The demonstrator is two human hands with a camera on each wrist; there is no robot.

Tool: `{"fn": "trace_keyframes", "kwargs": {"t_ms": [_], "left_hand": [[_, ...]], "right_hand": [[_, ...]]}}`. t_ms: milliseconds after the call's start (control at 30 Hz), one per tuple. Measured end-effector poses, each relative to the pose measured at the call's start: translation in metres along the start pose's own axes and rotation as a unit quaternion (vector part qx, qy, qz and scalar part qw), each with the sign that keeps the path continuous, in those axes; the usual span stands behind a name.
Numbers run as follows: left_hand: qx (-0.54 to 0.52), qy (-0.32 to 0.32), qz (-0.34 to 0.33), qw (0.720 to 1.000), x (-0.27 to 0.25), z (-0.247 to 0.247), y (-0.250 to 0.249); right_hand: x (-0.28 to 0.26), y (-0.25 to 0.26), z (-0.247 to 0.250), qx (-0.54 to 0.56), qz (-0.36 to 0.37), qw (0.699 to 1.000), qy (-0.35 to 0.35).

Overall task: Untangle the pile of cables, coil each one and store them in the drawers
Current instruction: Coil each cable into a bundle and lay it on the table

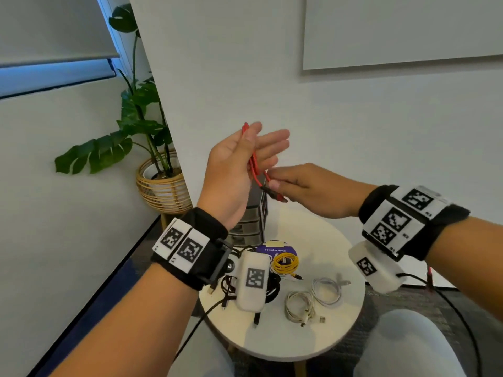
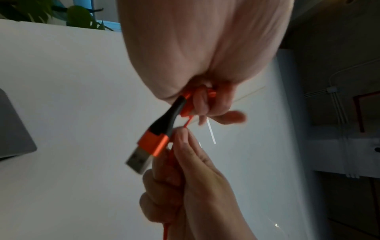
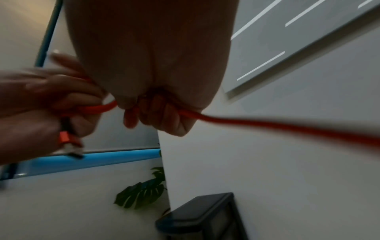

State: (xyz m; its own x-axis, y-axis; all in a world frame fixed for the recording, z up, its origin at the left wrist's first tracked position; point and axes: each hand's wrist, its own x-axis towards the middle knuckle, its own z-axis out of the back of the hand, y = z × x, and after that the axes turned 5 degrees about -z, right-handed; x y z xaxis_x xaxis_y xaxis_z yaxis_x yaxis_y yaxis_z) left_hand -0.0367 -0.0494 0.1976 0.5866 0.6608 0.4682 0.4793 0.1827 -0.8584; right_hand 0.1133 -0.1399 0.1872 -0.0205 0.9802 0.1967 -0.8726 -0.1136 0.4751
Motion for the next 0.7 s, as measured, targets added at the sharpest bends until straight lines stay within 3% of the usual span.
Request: {"fn": "trace_keyframes", "kwargs": {"t_ms": [100, 200, 267, 367, 467, 567, 700], "left_hand": [[0.092, 0.0, 0.009, 0.996, 0.002, 0.005, 0.006], [0.259, 0.086, 0.01, 0.962, -0.002, 0.011, 0.011], [0.227, 0.14, 0.041, 0.963, -0.004, 0.014, 0.011], [0.101, 0.161, 0.104, 0.976, -0.006, 0.017, 0.006], [0.015, 0.183, 0.107, 0.977, -0.006, 0.018, -0.001], [-0.029, 0.149, 0.067, 0.986, -0.005, 0.013, -0.001], [-0.009, 0.034, 0.029, 0.999, -0.004, 0.004, 0.008]], "right_hand": [[-0.004, 0.01, 0.004, -0.052, 0.042, 0.997, 0.026], [-0.004, 0.023, 0.033, -0.095, 0.068, 0.993, -0.013], [-0.003, 0.025, 0.051, -0.113, 0.066, 0.991, -0.042], [-0.001, 0.006, 0.064, -0.078, 0.025, 0.992, -0.093], [-0.003, -0.018, 0.051, -0.015, -0.018, 0.993, -0.114], [-0.005, -0.032, 0.018, 0.008, -0.046, 0.995, -0.089], [-0.01, -0.019, -0.017, -0.021, -0.036, 0.998, -0.036]]}}
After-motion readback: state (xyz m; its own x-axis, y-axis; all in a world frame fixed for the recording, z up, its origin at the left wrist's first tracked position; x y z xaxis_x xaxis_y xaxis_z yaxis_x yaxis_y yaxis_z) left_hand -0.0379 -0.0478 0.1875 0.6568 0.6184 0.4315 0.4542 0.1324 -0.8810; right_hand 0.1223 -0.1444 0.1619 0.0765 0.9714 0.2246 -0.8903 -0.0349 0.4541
